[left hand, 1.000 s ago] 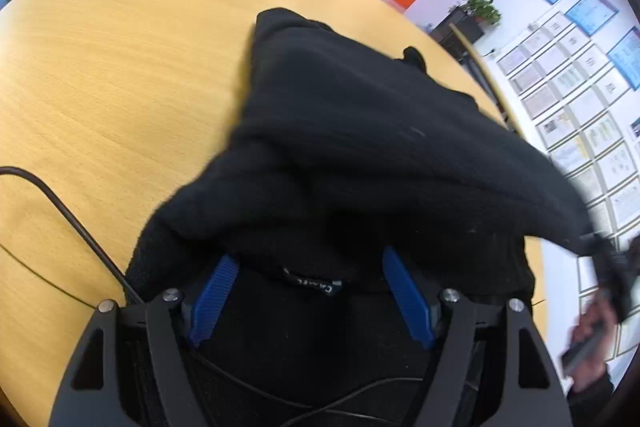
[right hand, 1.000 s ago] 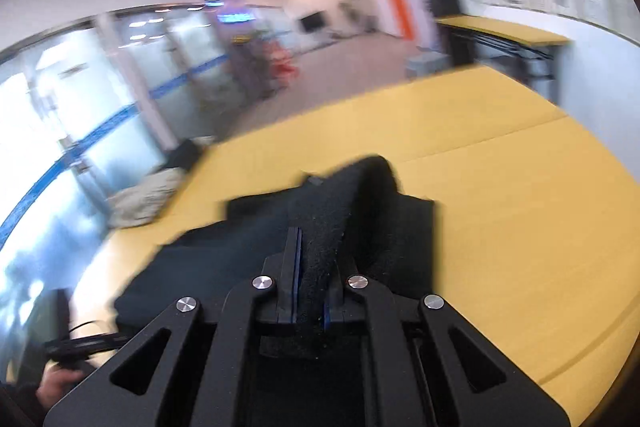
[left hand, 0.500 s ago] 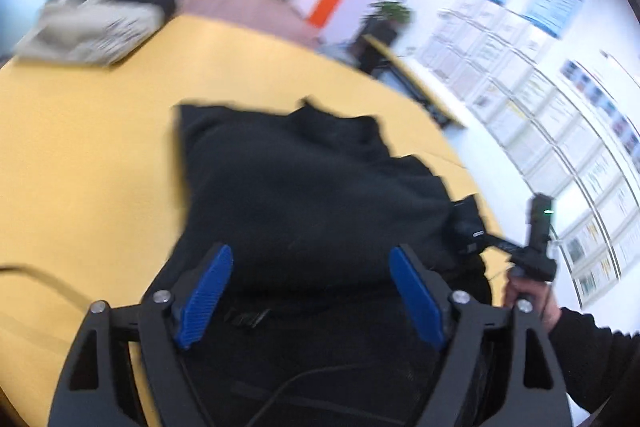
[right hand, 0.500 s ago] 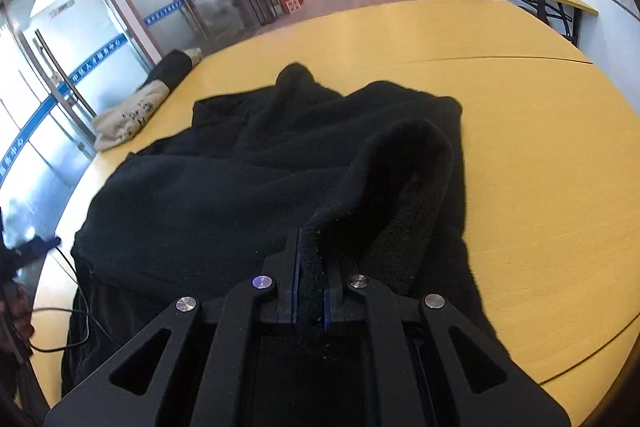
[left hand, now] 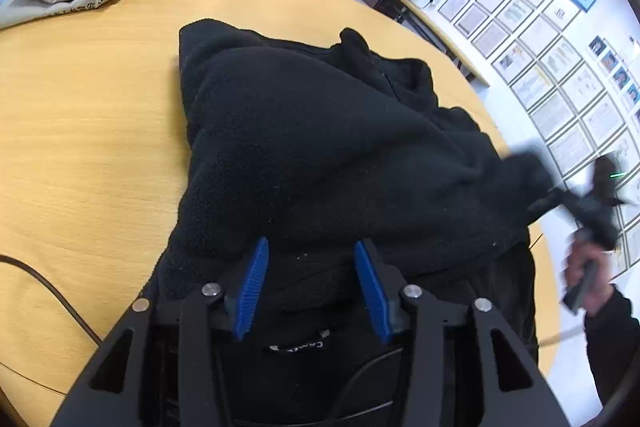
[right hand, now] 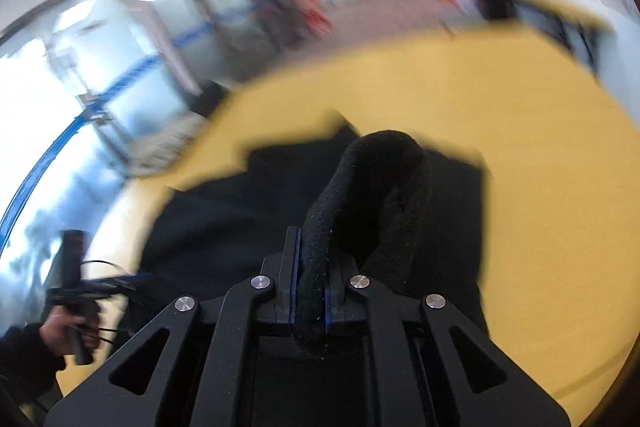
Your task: Fold clothes
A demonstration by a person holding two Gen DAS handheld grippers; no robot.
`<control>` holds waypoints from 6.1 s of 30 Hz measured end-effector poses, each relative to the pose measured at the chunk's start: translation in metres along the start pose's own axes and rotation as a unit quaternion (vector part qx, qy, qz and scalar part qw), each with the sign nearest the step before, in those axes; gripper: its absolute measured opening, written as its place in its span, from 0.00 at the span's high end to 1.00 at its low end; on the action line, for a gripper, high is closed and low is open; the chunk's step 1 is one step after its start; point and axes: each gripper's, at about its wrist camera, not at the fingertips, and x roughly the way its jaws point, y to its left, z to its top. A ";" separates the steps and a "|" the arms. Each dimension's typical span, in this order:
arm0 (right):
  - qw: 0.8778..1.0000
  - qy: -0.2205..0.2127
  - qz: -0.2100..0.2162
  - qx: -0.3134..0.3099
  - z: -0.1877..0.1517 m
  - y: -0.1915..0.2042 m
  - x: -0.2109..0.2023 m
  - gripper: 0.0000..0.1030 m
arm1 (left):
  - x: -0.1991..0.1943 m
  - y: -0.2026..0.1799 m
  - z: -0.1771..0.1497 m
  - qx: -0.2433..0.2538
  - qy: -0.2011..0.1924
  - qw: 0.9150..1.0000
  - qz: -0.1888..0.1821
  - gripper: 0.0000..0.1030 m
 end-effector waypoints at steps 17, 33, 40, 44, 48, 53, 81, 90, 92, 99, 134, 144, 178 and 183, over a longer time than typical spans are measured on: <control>0.980 -0.053 -0.089 -0.172 -0.019 0.034 -0.068 0.02 | 0.003 -0.061 0.079 0.079 -0.050 0.996 0.007 0.01; 0.984 0.053 -0.097 -0.137 -0.015 -0.021 0.030 0.15 | 0.023 -0.018 0.058 0.083 -0.020 0.991 0.107 0.10; 0.995 -0.022 -0.021 -0.098 -0.048 -0.016 -0.130 0.09 | -0.122 -0.032 -0.009 0.009 -0.020 0.998 0.067 0.09; 0.995 -0.020 -0.006 -0.093 -0.076 -0.032 -0.202 0.02 | -0.202 -0.044 -0.063 0.016 0.007 0.994 0.105 0.04; 0.994 0.068 -0.001 -0.082 -0.126 -0.030 -0.221 0.00 | -0.233 -0.046 -0.121 0.028 0.063 0.991 0.112 0.03; 0.990 0.127 0.008 -0.055 -0.212 -0.017 -0.222 0.07 | -0.238 -0.027 -0.192 0.018 0.129 0.989 0.075 0.03; 0.985 0.155 -0.002 -0.081 -0.312 -0.011 -0.196 0.20 | -0.239 0.012 -0.295 -0.061 0.155 0.983 -0.078 0.02; 0.971 0.224 -0.043 -0.069 -0.345 -0.066 -0.289 0.20 | -0.366 0.029 -0.384 -0.112 0.194 0.974 -0.043 0.02; 0.971 0.225 -0.059 -0.061 -0.347 -0.078 -0.299 0.20 | -0.369 0.035 -0.392 -0.120 0.191 0.974 -0.032 0.02; 0.982 0.180 0.000 -0.064 -0.323 -0.042 -0.241 0.20 | -0.267 0.033 -0.348 -0.084 0.174 0.980 -0.054 0.02; 0.977 0.138 0.125 -0.102 -0.281 0.106 -0.265 0.91 | -0.382 0.047 -0.393 -0.272 0.100 0.944 -0.157 0.88; 0.972 -0.014 0.204 -0.119 -0.162 0.130 -0.315 0.92 | -0.435 0.002 -0.265 -0.317 -0.083 0.910 -0.255 0.88; 0.987 0.064 0.115 0.096 0.024 -0.083 0.014 0.70 | -0.133 0.198 -0.001 -0.328 0.027 0.930 -0.167 0.70; 0.996 -0.043 0.038 0.066 0.046 -0.084 -0.058 0.04 | -0.228 0.172 0.017 -0.226 -0.064 0.967 -0.096 0.17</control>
